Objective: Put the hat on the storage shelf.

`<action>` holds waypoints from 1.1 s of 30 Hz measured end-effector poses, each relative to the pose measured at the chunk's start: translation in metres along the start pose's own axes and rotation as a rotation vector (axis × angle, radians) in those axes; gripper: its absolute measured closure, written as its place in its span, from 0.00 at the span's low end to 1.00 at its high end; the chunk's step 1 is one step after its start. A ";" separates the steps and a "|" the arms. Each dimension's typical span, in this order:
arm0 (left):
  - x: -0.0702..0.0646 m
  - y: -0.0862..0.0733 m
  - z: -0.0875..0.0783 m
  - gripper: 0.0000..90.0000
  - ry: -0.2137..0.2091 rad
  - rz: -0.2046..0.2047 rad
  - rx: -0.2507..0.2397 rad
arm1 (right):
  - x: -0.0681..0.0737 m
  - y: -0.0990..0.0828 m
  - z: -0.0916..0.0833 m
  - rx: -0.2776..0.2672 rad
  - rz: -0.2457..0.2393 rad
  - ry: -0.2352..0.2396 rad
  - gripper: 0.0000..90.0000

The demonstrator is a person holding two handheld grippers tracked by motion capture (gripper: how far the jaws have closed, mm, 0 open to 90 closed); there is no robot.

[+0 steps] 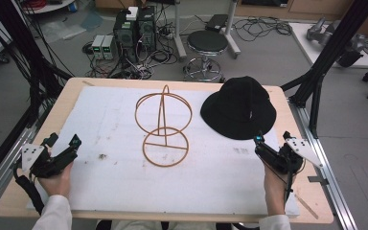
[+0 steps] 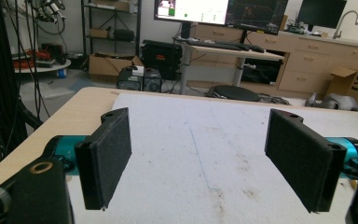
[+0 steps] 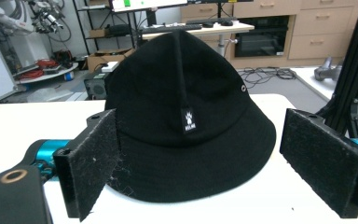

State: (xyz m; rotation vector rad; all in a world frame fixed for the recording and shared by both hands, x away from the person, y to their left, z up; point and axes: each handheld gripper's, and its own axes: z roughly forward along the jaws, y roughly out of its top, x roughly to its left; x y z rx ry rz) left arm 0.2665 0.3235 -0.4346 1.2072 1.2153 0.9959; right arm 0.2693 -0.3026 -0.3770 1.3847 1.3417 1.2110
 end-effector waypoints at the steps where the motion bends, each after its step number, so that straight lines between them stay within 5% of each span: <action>1: 0.000 0.000 0.000 0.25 -0.001 -0.002 0.000 | 0.000 0.003 0.002 0.008 -0.002 0.000 0.13; 13: 0.000 0.000 0.000 0.25 -0.003 0.003 0.000 | 0.013 0.038 0.031 0.049 -0.056 0.037 0.13; 18: -0.001 0.000 0.001 0.25 -0.006 0.002 -0.002 | 0.016 0.048 0.046 0.047 -0.013 0.041 0.15; 33: -0.003 0.000 0.002 0.25 -0.022 0.001 -0.002 | 0.032 0.066 0.100 0.116 -0.031 0.043 0.15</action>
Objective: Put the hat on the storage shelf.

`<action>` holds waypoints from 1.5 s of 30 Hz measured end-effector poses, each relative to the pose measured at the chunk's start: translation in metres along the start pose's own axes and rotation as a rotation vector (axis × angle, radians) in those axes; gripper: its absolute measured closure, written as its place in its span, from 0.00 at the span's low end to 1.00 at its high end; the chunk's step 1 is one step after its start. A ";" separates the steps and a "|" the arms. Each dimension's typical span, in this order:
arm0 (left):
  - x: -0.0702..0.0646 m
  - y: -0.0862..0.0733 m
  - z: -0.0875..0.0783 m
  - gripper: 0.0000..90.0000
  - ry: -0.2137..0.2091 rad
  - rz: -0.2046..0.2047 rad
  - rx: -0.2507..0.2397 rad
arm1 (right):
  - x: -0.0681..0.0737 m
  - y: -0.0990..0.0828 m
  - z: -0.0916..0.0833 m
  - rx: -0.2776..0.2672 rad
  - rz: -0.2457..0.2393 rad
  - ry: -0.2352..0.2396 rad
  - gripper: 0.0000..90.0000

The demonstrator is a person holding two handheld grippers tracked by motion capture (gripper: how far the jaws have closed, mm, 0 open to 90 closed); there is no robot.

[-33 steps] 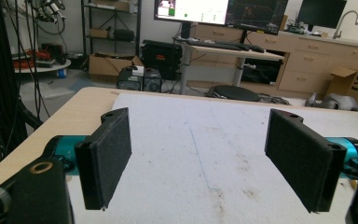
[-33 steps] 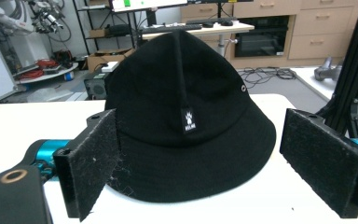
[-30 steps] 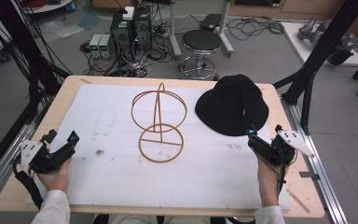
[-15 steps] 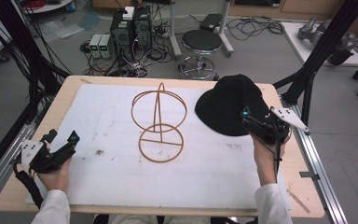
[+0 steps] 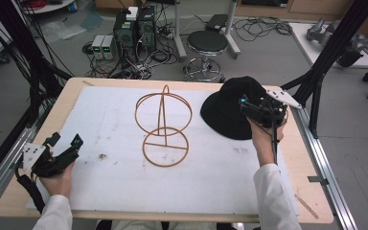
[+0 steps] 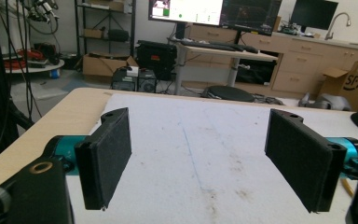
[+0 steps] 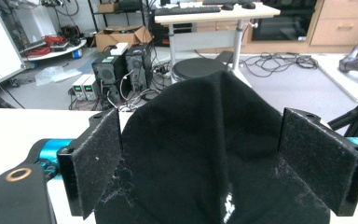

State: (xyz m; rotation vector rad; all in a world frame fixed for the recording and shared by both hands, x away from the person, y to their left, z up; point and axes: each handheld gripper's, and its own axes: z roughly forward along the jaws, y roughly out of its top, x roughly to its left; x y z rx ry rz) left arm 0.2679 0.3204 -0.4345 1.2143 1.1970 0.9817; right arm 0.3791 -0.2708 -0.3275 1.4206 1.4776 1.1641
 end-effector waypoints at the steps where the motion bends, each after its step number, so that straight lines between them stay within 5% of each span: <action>1: 0.000 0.000 0.000 0.25 -0.001 0.004 0.000 | 0.001 -0.001 0.004 0.004 0.000 -0.002 0.15; 12: 0.000 0.000 0.000 0.25 -0.006 -0.005 0.000 | 0.002 -0.013 0.040 0.023 0.008 -0.027 0.15; 23: -0.002 -0.001 0.001 0.25 -0.012 0.002 0.004 | -0.006 -0.013 0.072 0.054 -0.038 -0.033 0.15; 34: 0.000 -0.001 0.003 0.25 -0.013 -0.004 0.004 | -0.013 -0.028 0.093 0.129 -0.039 -0.049 0.15; 42: -0.001 -0.001 0.003 0.25 -0.017 -0.002 0.005 | -0.013 -0.032 0.097 0.139 -0.038 -0.051 0.27; 45: 0.000 -0.002 0.004 0.25 -0.021 -0.008 0.011 | -0.014 -0.034 0.099 0.162 -0.021 -0.051 0.39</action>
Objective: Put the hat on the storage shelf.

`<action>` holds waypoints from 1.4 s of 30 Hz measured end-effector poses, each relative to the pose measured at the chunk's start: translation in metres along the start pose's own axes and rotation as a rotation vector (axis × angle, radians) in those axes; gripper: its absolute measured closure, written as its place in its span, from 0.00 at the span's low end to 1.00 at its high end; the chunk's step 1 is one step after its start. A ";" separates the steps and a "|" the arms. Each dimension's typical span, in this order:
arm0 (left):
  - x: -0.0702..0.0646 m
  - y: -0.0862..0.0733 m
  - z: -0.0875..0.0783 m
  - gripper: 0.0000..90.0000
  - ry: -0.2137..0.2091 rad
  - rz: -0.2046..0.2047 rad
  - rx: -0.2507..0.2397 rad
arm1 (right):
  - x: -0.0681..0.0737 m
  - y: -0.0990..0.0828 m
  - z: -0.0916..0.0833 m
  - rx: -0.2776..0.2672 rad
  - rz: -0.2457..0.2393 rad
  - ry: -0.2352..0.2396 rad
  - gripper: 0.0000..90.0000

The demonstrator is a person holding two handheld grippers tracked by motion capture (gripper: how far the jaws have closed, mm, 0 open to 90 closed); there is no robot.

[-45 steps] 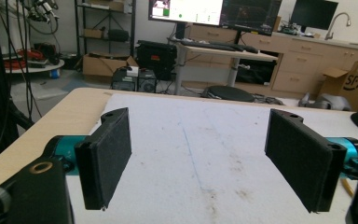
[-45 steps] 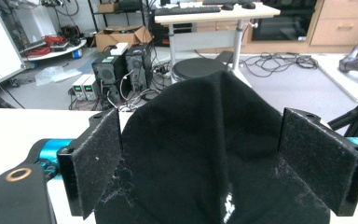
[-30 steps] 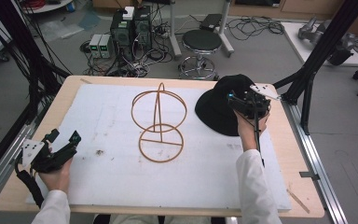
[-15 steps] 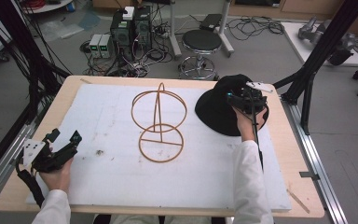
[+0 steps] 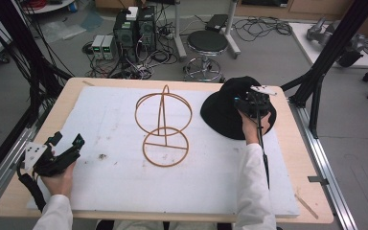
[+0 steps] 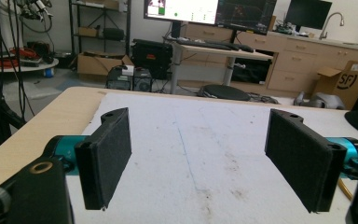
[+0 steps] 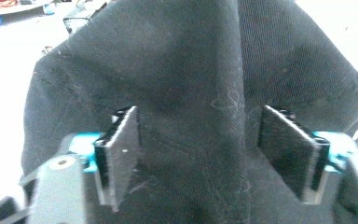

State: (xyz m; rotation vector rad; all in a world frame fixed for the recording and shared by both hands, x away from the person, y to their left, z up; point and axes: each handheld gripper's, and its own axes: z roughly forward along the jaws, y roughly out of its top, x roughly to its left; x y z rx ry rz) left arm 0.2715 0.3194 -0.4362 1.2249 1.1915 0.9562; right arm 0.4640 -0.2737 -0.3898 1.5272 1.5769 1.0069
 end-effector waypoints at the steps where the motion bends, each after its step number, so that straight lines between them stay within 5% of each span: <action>1: 0.000 0.000 0.000 0.25 0.000 0.000 0.000 | 0.000 0.000 0.000 0.000 0.000 0.000 0.39; 4: 0.001 0.000 0.001 0.25 -0.002 -0.004 0.003 | -0.002 -0.002 0.002 0.028 0.048 0.029 0.58; 6: 0.001 0.000 0.000 0.25 -0.002 -0.004 0.001 | -0.003 -0.003 0.003 0.041 0.048 0.021 0.65; 8: 0.000 0.000 0.000 0.25 -0.003 -0.006 0.001 | -0.004 -0.002 0.000 0.037 0.049 0.001 0.87; 10: 0.000 0.000 0.000 0.25 -0.003 -0.006 0.001 | -0.003 -0.001 -0.002 0.033 0.039 -0.013 0.95; 23: 0.001 0.000 -0.001 0.25 -0.003 -0.005 -0.001 | -0.003 -0.003 -0.008 0.009 -0.025 -0.006 0.96; 34: 0.001 -0.001 -0.001 0.25 -0.006 -0.003 0.001 | 0.003 0.001 -0.021 -0.039 -0.001 0.021 0.96; 42: 0.002 -0.001 -0.001 0.25 -0.013 -0.011 0.008 | 0.005 0.014 -0.048 -0.147 0.046 0.070 0.96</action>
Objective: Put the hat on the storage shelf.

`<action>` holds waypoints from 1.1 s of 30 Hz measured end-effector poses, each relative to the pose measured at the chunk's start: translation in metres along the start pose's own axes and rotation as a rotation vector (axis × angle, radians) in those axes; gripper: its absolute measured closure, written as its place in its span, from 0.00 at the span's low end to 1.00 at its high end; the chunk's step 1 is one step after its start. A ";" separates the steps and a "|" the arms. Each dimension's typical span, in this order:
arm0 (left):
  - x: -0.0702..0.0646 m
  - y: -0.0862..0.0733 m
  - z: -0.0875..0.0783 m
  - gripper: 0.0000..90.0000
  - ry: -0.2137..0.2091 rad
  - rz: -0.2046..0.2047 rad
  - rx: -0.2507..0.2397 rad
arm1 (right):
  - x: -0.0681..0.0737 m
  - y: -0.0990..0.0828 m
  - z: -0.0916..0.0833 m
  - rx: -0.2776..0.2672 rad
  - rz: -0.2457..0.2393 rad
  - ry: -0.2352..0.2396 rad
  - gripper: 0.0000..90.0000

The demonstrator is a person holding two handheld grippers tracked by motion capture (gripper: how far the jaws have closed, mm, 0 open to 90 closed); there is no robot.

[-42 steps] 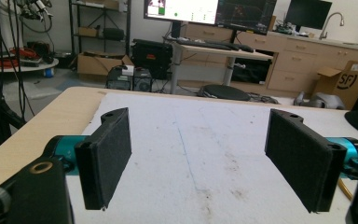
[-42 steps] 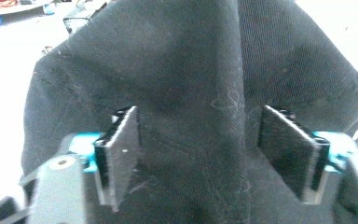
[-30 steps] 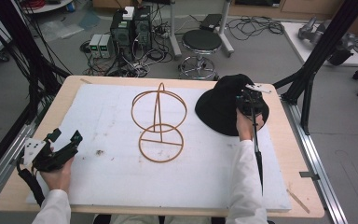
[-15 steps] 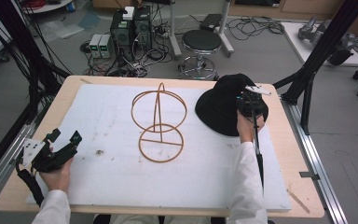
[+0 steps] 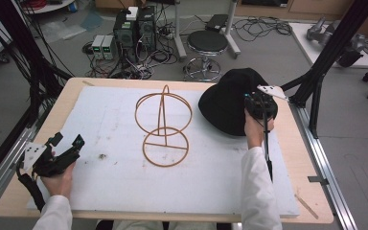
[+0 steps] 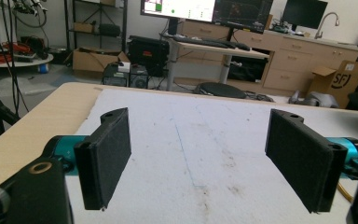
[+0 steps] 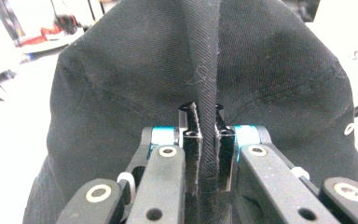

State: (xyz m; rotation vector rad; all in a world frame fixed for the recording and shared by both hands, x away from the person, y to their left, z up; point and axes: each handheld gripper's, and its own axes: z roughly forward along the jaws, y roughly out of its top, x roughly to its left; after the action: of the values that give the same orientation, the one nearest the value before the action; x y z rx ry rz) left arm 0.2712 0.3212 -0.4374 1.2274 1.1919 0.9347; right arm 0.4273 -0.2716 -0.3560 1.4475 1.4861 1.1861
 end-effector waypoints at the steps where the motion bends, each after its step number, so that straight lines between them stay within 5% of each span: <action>1: 0.000 0.000 0.000 0.25 0.000 0.000 -0.001 | 0.000 0.002 -0.003 -0.013 0.026 0.017 0.96; 12: 0.000 0.001 0.000 0.25 0.002 -0.006 -0.007 | 0.009 0.021 -0.038 -0.174 0.064 0.062 0.96; 33: 0.000 0.000 0.002 0.25 -0.011 -0.018 -0.007 | 0.028 0.050 -0.093 -0.364 0.009 0.156 0.96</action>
State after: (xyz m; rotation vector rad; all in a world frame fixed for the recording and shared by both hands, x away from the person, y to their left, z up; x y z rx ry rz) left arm 0.2732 0.3210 -0.4370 1.2135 1.1882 0.9172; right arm 0.3530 -0.2582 -0.2774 1.1380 1.2804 1.5136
